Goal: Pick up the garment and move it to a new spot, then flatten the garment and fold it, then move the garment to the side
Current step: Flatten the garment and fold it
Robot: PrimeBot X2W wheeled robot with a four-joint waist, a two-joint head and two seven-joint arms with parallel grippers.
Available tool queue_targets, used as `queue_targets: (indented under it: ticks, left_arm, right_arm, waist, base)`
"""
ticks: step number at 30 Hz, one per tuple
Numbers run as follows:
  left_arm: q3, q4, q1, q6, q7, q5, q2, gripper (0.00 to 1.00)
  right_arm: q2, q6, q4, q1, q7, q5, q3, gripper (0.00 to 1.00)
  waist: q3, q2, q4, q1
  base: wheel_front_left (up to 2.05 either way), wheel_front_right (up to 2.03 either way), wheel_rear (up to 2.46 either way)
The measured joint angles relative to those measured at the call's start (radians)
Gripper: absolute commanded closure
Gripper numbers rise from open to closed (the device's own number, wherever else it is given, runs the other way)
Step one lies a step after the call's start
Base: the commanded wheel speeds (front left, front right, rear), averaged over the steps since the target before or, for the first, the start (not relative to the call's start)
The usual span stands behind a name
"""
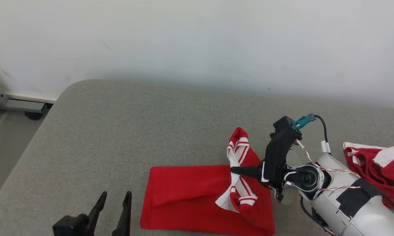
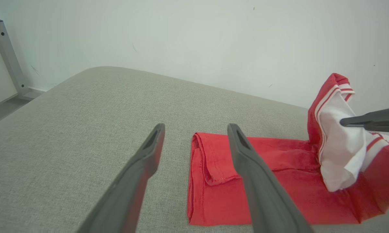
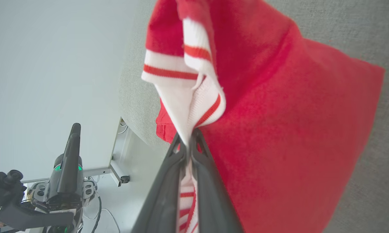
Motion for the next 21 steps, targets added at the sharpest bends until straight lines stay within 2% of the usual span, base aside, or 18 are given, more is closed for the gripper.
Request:
queue_targets:
  ticks: [9,21]
  left_arm:
    - [-0.022,0.022,-0.035,-0.018,0.007,0.001,-0.014,0.00]
    - [-0.051,0.052,-0.082,-0.036,0.007,0.002,-0.039,0.00]
  right_arm:
    - [0.067,-0.049,0.030,-0.021,-0.004,0.017,-0.010,1.00]
    - [0.116,-0.075,0.126,-0.041,-0.023,0.020,-0.016,1.00]
  waist:
    - [0.007,0.0000,0.081,0.0000]
    - [0.026,0.0000,0.163,0.0001]
  base:
    - [0.00,0.00,0.00]
    - [0.00,0.00,0.00]
